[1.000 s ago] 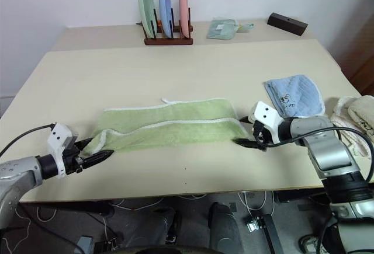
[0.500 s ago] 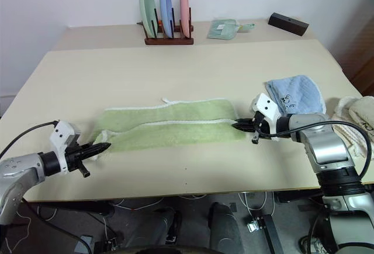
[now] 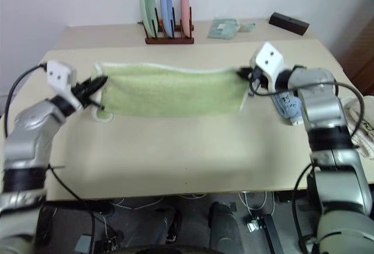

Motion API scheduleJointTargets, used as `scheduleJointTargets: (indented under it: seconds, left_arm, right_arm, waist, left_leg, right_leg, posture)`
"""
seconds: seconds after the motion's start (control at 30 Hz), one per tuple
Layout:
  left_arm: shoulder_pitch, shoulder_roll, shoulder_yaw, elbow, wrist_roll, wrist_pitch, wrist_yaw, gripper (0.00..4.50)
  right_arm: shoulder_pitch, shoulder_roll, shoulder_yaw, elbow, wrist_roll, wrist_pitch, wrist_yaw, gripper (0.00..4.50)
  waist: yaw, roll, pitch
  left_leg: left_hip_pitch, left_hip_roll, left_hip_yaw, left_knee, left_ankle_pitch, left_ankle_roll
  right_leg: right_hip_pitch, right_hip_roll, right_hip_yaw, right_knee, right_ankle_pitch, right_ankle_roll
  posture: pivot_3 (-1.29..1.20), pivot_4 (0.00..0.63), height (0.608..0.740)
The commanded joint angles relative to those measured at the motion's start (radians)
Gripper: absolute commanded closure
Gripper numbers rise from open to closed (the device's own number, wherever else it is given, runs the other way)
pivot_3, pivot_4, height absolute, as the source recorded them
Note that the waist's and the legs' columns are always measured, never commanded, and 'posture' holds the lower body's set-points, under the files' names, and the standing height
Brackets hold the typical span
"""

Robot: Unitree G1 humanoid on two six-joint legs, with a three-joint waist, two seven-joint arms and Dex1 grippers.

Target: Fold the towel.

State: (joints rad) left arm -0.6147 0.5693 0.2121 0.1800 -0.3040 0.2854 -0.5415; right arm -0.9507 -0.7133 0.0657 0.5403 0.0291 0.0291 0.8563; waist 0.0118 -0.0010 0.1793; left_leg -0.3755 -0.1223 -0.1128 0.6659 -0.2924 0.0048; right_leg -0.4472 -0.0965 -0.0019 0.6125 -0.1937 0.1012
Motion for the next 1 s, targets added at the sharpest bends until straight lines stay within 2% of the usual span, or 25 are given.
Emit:
scheduleJointTargets:
  seconds: [0.03,0.13,0.2,0.3,0.43,0.53,0.67,0.83,0.93,1.0]
  left_arm:
    - [-0.251,-0.001,0.017,0.202,0.095,-0.193,0.135,4.43]
    - [-0.381,0.009,0.023,0.326,0.125,-0.307,0.165,4.43]
    - [-0.363,0.028,0.020,0.329,0.110,-0.325,0.106,4.43]
    - [-0.239,0.041,0.033,0.253,0.057,-0.309,0.021,4.43]
    - [-0.012,0.043,0.053,0.098,-0.003,-0.248,-0.039,4.43]
    - [0.195,0.043,0.049,-0.043,-0.041,-0.199,-0.090,4.43]
    - [0.418,0.085,0.002,-0.223,-0.049,-0.136,-0.184,4.43]
    - [0.513,0.132,-0.011,-0.302,-0.064,-0.063,-0.251,4.43]
    - [0.568,0.206,-0.027,-0.323,-0.068,0.029,-0.320,3.55]
    - [0.590,0.243,-0.024,-0.357,-0.073,0.083,-0.331,2.68]
  right_arm:
    - [-0.223,0.007,-0.029,0.184,-0.080,-0.182,-0.171,4.50]
    - [-0.322,0.008,-0.043,0.248,-0.078,-0.275,-0.192,4.50]
    - [-0.309,0.000,-0.047,0.209,-0.045,-0.295,-0.123,4.50]
    - [-0.213,-0.007,-0.052,0.096,0.010,-0.277,-0.026,4.50]
    - [-0.007,-0.012,-0.063,-0.112,0.096,-0.167,0.076,4.50]
    - [0.215,-0.039,-0.054,-0.297,0.159,-0.061,0.161,4.50]
    - [0.437,-0.129,-0.045,-0.450,0.175,0.038,0.259,4.50]
    - [0.488,-0.150,-0.058,-0.505,0.198,0.113,0.280,4.50]
    - [0.493,-0.147,-0.046,-0.513,0.187,0.118,0.284,4.50]
    - [0.498,-0.140,-0.041,-0.520,0.187,0.125,0.283,4.50]
  waist:
    - [-0.001,-0.001,0.000]
    - [-0.008,-0.001,0.000]
    - [-0.022,-0.001,-0.002]
    - [-0.039,-0.001,-0.002]
    - [-0.054,-0.001,-0.002]
    - [-0.051,-0.001,-0.002]
    - [-0.032,-0.001,-0.002]
    - [-0.019,-0.001,-0.002]
    - [-0.021,-0.001,-0.002]
    - [-0.022,-0.001,-0.002]
  left_leg:
    - [0.000,0.000,0.000,0.000,0.000,0.000]
    - [-0.012,0.000,0.000,0.000,0.000,0.000]
    - [-0.014,0.000,0.000,-0.001,0.000,0.000]
    - [-0.014,0.000,0.000,-0.002,-0.001,0.002]
    - [-0.015,-0.001,0.000,0.001,-0.001,0.002]
    - [-0.015,0.000,0.000,0.002,-0.001,0.002]
    - [-0.014,0.000,0.001,0.003,-0.001,0.002]
    - [-0.010,0.000,0.002,0.003,-0.001,0.002]
    - [-0.004,0.000,0.001,0.001,-0.002,0.003]
    - [-0.001,0.000,0.002,0.000,-0.002,0.004]
  right_leg:
    - [0.000,0.000,0.000,0.000,0.000,0.000]
    - [-0.013,-0.001,0.000,0.000,0.000,0.000]
    - [-0.016,-0.001,0.000,0.001,0.000,0.000]
    - [-0.017,-0.001,0.000,0.000,0.000,0.000]
    - [-0.018,-0.001,0.000,0.002,0.000,0.001]
    - [-0.018,-0.001,0.001,0.003,0.000,0.001]
    - [-0.018,-0.001,0.002,0.004,0.000,0.001]
    - [-0.014,-0.001,0.002,0.004,0.001,-0.001]
    - [-0.008,-0.001,0.002,0.003,0.001,-0.001]
    - [-0.005,-0.001,0.002,0.003,0.001,-0.001]
  posture:
    - [0.00,0.150,0.740]
    - [0.00,0.150,0.740]
    - [0.00,0.150,0.740]
    - [0.00,0.150,0.740]
    - [0.00,0.150,0.740]
    - [0.00,0.150,0.740]
    - [0.00,0.150,0.740]
    - [0.00,0.150,0.740]
    - [0.00,0.150,0.740]
    - [0.00,0.150,0.740]
